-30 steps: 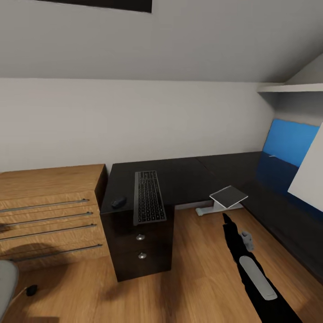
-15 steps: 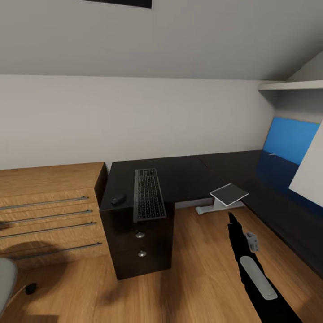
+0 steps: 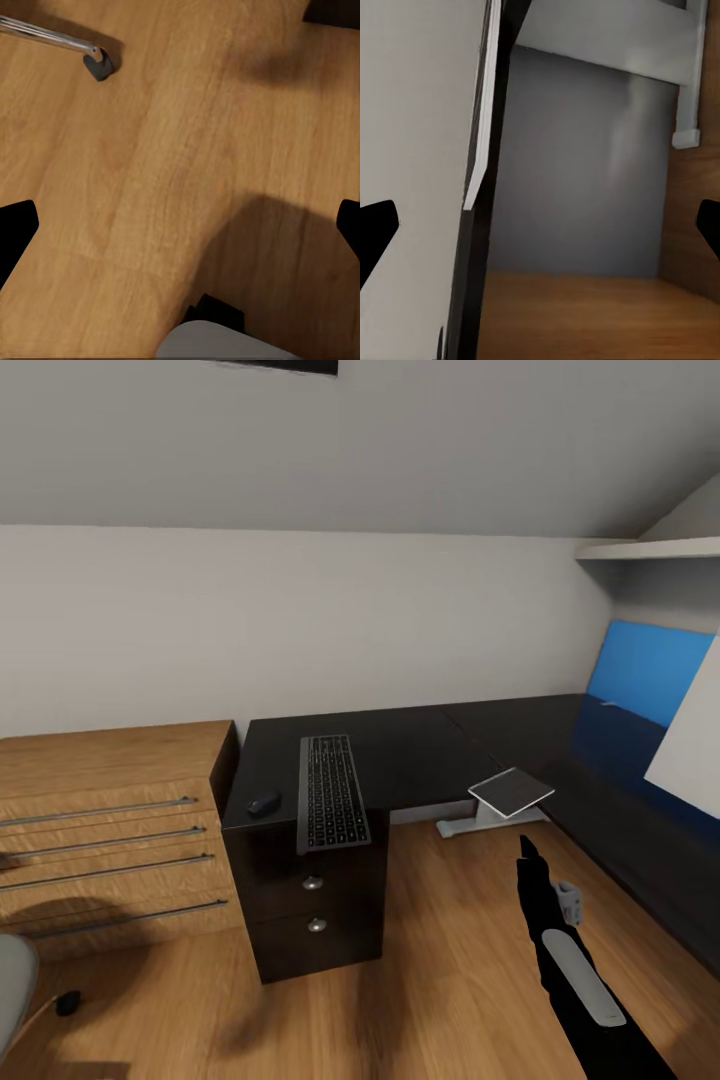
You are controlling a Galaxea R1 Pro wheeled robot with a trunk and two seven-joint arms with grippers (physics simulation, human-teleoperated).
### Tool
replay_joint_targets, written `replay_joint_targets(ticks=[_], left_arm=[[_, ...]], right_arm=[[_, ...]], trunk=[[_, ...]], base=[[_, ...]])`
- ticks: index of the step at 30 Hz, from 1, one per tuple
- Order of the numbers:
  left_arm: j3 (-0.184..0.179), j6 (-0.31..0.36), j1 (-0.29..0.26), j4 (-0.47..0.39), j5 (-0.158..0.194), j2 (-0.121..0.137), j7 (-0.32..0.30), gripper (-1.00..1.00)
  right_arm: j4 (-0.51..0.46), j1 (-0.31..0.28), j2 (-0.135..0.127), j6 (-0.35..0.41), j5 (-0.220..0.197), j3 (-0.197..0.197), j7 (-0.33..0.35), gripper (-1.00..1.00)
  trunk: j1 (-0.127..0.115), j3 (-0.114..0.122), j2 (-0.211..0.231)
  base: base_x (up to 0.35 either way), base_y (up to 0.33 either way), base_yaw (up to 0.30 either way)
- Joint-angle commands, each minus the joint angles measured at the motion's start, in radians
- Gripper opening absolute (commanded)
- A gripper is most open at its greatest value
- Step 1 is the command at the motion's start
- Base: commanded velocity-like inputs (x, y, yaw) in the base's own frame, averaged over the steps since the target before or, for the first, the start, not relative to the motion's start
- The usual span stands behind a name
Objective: In the bedroom, organize the workspace by keeping the computer under the desk, ensuring the monitor is on the desk, placing the keyboard on the desk next to the monitor, placing the mouse on the desk next to the keyboard, moving the folder from the swivel chair onto the desk next to the mouse, stacking the notebook on top of the folder with the pen on top of the notebook, and positioning the swivel chair next to the desk.
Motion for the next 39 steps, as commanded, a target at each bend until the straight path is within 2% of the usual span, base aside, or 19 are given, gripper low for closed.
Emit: replay_joint_targets(ticks=[1,20,30,31,39], left_arm=[[-0.002,-0.003,0.000,-0.001,0.008,0.001,0.002,1.00],[-0.004,-0.004,0.000,0.002,0.008,0.001,0.002,1.00],[-0.004,-0.003,0.000,0.003,0.008,0.001,0.002,1.00],[-0.004,-0.003,0.000,0.003,0.008,0.001,0.002,1.00],[-0.004,-0.003,0.000,0.004,0.008,0.001,0.002,1.00]], right_arm=[[-0.001,0.000,-0.002,-0.008,-0.009,0.005,-0.002,1.00],[-0.001,0.000,-0.001,-0.009,-0.014,0.004,-0.002,1.00],[-0.001,0.000,-0.002,-0.009,-0.012,0.003,-0.003,1.00],[-0.001,0.000,-0.002,-0.009,-0.012,0.002,-0.003,-1.00],[-0.001,0.000,-0.002,-0.009,-0.008,0.003,-0.004,-1.00]], trunk=[[0.000,-0.001,0.000],[0.000,-0.001,0.000],[0.000,-0.001,0.000],[0.000,-0.001,0.000],[0.000,-0.001,0.000]], base=[[0.107,0.000,0.000],[0.290,0.000,0.000],[0.045,0.000,0.000],[0.001,0.000,0.000],[0.000,0.000,0.000]])
